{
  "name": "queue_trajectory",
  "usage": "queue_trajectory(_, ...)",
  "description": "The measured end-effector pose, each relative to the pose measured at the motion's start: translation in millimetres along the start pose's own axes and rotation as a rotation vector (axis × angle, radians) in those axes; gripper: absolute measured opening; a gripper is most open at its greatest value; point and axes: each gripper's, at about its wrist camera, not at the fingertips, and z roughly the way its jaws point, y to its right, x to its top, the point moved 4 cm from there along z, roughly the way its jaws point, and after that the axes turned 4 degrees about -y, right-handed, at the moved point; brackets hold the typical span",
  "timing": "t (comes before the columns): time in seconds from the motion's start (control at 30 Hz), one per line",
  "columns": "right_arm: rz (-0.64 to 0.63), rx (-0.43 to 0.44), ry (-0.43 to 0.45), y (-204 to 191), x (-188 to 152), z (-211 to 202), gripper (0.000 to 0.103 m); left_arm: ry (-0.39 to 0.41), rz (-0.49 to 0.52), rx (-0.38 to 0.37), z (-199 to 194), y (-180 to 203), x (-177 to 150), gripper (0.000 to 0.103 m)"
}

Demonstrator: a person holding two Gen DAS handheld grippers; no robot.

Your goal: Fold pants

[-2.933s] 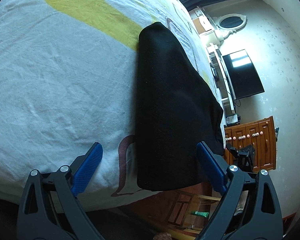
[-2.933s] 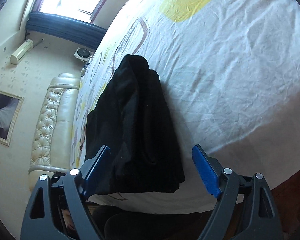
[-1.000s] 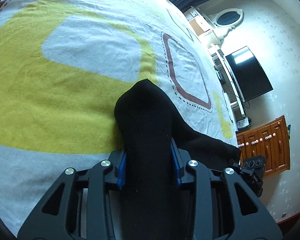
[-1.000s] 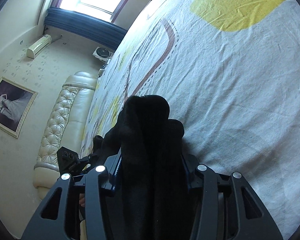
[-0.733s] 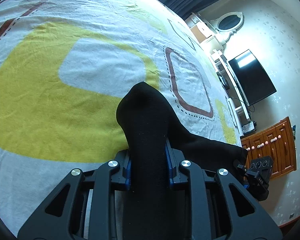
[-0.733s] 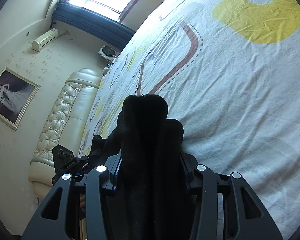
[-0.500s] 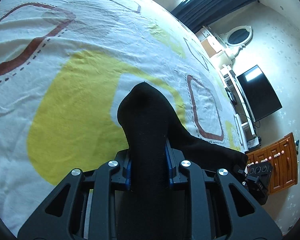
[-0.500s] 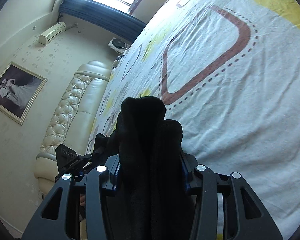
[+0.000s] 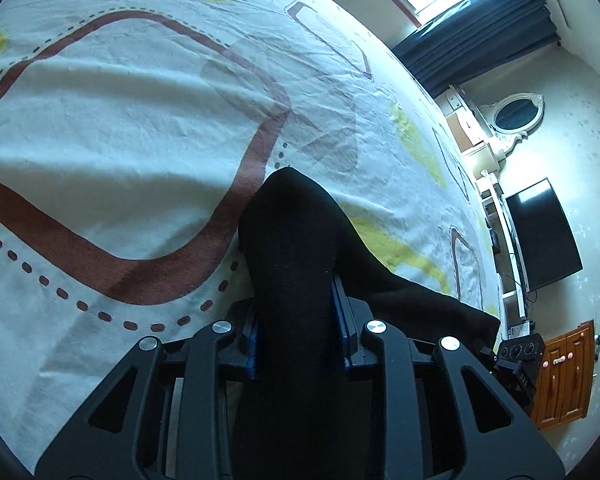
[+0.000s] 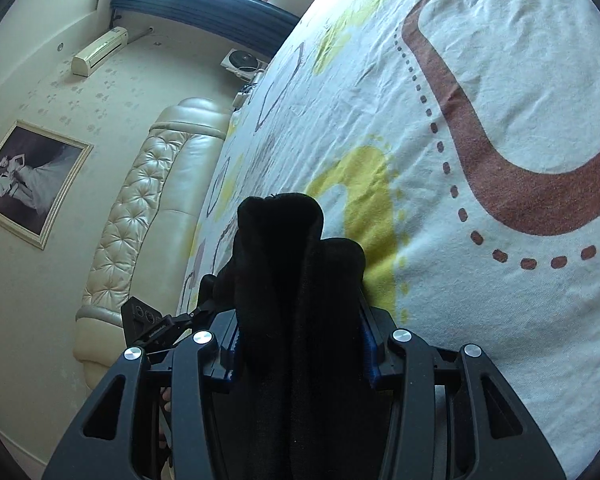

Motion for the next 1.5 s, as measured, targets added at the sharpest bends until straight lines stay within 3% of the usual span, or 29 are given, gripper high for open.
queue_trajectory(0.07, 0.029, 0.033, -0.009, 2.8, -0.3, -3.7, 0.047, -0.003, -0.029, -0.047, -1.2, -3.9, -2.9, 0.038)
queue_trajectory(0.13, 0.048, 0.041, -0.023, 0.9, -4.0, -10.2, 0.054, 0.000, -0.062, -0.098, -8.7, -6.4, -7.8, 0.052)
queue_trajectory(0.2, 0.056, 0.062, -0.024, -0.8, -12.5, -23.2, 0.067, 0.010, -0.087, -0.144, -20.9, -10.7, -17.0, 0.066)
queue_trajectory(0.3, 0.059, 0.059, -0.015, 3.8, -31.8, -45.9, 0.069, -0.006, -0.102, -0.198, -40.8, -23.2, -40.4, 0.073)
queue_trajectory(0.43, 0.090, 0.063, -0.010, 10.5, -63.3, -69.6, 0.070, -0.017, -0.156, -0.252, -66.1, -42.3, -80.1, 0.075)
queue_trajectory(0.57, 0.103, 0.077, -0.032, 4.0, -87.5, -67.6, 0.076, -0.019, -0.186, -0.279, -79.0, -47.0, -113.9, 0.075)
queue_trajectory(0.7, 0.087, 0.008, -0.025, -3.0, -94.5, -58.7, 0.079, -0.042, -0.174, -0.289, -71.8, -31.0, -132.5, 0.075)
queue_trajectory(0.77, 0.070, -0.035, -0.034, -6.7, -95.8, -52.5, 0.079, -0.020, -0.156, -0.251, -67.6, -24.9, -136.2, 0.075)
queue_trajectory(0.87, 0.055, -0.080, -0.046, -11.6, -98.1, -46.3, 0.075, -0.007, -0.132, -0.196, -62.9, -22.7, -140.4, 0.069)
queue_trajectory(0.9, 0.056, -0.100, -0.049, -11.5, -99.0, -45.4, 0.062, -0.003, -0.136, -0.167, -61.9, -23.1, -140.9, 0.058)
queue_trajectory(0.93, 0.066, -0.109, -0.052, -9.5, -100.2, -44.7, 0.055, -0.004, -0.143, -0.153, -60.7, -24.3, -141.8, 0.054)
queue_trajectory(1.1, 0.091, -0.060, -0.024, -5.1, -105.2, -53.2, 0.039, -0.003, -0.124, -0.155, -68.7, -22.1, -141.9, 0.034)
queue_trajectory(1.5, 0.085, -0.034, -0.069, -14.7, -123.7, -73.8, 0.035, -0.040, -0.154, -0.158, -87.7, -20.1, -154.7, 0.030)
